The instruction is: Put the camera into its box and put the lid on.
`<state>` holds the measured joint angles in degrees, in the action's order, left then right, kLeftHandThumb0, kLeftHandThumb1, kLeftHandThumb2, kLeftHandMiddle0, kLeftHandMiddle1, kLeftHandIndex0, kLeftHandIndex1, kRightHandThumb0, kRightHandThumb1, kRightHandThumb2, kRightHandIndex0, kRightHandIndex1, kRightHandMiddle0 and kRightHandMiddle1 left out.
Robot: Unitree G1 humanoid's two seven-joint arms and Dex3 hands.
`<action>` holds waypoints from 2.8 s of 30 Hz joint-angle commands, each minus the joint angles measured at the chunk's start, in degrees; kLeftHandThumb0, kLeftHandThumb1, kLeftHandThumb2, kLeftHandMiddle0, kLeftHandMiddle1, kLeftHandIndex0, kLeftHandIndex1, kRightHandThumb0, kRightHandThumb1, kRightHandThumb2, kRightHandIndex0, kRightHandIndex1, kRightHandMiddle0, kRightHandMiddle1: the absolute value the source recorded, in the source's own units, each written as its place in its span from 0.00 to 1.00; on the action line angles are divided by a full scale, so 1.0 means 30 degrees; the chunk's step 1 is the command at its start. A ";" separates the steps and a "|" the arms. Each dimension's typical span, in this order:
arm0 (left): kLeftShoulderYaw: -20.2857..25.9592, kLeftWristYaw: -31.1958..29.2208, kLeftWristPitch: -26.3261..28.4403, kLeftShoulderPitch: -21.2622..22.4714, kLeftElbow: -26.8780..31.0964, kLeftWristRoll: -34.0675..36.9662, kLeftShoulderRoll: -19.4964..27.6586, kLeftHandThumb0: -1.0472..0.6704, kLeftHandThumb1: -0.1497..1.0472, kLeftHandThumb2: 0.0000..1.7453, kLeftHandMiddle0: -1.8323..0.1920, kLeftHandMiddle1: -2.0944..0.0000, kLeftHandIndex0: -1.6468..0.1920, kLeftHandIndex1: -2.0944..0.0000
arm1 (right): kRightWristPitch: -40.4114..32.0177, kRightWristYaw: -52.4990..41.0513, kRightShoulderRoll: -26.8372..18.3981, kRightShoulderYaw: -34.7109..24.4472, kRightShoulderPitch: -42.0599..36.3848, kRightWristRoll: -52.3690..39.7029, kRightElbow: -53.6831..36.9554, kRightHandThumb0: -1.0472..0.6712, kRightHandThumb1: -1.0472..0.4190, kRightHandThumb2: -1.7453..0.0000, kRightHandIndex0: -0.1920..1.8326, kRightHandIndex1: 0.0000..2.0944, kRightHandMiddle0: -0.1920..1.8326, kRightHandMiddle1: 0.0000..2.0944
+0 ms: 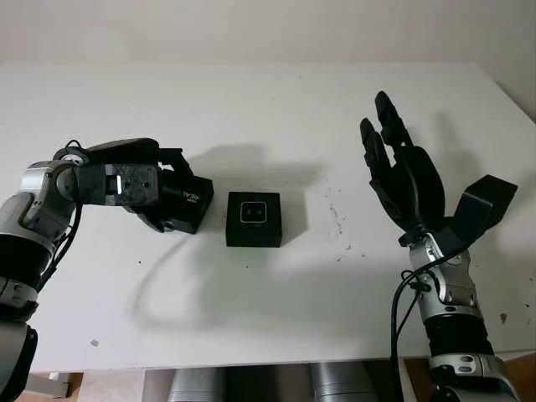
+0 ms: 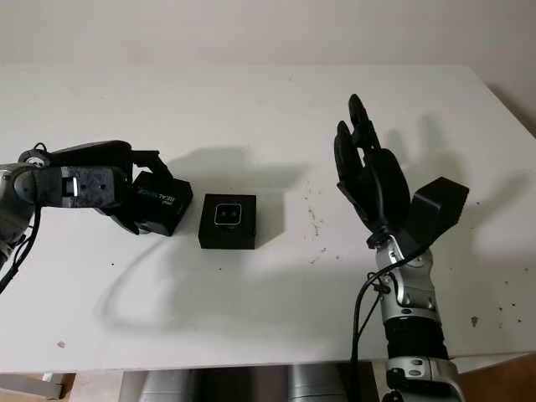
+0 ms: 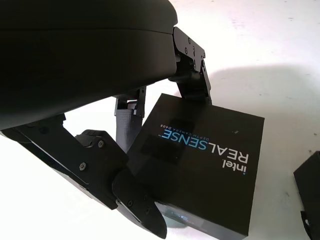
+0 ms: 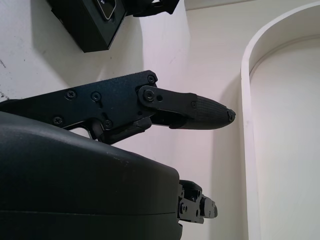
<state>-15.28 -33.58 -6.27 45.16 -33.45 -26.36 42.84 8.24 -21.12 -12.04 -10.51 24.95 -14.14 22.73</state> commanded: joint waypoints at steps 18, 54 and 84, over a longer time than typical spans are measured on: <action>0.1516 -0.2088 0.9110 0.1543 0.5213 -0.0181 0.0406 0.50 0.92 0.03 0.64 0.21 0.71 0.36 | -0.0954 0.0741 0.0494 0.0109 -0.0693 -0.0468 -0.1301 0.23 0.00 0.74 0.07 0.03 0.09 0.02; -0.1913 -0.3175 2.4809 0.3102 1.2502 0.3564 -0.3737 0.48 0.93 0.03 0.62 0.17 0.68 0.24 | -0.1567 0.3623 0.2659 0.1155 -0.2031 0.0280 -0.5231 0.20 0.00 0.68 0.00 0.00 0.00 0.00; -0.4935 -0.1766 2.2762 0.2042 1.2580 0.2918 -0.3218 0.48 0.93 0.03 0.69 0.19 0.74 0.25 | -0.0495 0.3130 0.2557 0.2063 -0.1261 0.1868 -0.5104 0.18 0.00 0.69 0.00 0.02 0.02 0.02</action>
<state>-30.02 -39.23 61.82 52.08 4.99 -17.37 33.55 6.04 -11.55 -3.84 -4.34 20.61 -8.67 7.29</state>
